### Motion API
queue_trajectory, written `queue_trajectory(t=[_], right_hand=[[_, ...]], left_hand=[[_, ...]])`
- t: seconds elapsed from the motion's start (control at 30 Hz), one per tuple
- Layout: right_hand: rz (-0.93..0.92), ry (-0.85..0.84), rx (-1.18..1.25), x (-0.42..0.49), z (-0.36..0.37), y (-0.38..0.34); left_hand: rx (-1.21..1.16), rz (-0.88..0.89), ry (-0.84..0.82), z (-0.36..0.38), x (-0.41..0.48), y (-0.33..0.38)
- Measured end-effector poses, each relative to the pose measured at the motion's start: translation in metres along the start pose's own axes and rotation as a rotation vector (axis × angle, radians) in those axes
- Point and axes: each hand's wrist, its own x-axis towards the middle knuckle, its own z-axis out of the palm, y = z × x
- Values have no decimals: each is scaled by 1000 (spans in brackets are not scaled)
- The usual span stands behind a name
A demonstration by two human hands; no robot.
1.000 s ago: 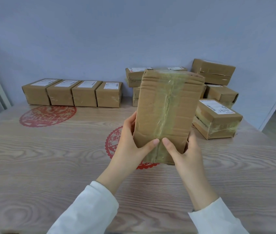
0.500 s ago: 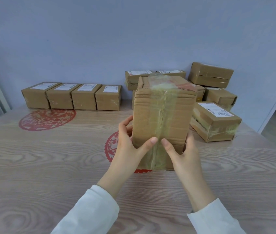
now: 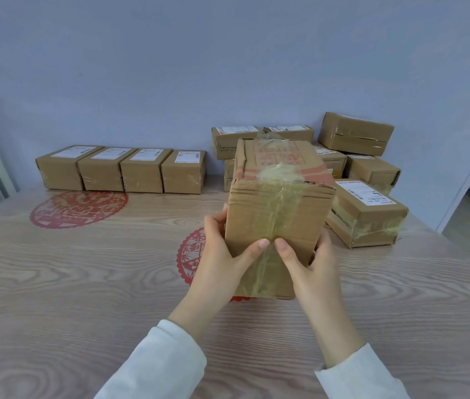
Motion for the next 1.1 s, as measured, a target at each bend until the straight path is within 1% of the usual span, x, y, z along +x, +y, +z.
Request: queue_trajectory(t=[0.2,0.43,0.57,0.67,0.8,0.93,1.1], right_hand=[[16,-35,12,2,-2,-3],[-33,-49,-36,3,2,-6],[-14,-64,-12,3,0,-4],[-12,-37,5,6,-2,-10],[-49,-14,-26,6,-2,-16],[-73,-66,18,4,-3,-16],[3,-113,96,5,-9,-19]], left_hand=[[59,20,-11,-1,1,-2],[-38,75,2,-4,2,7],[-64,69,-25,-6,2,6],[-68,57,-34,-4,0,3],[-111,44,-58,-5,0,11],[-142,42,-26,-9,4,20],[-119,63,-68,-13,5,17]])
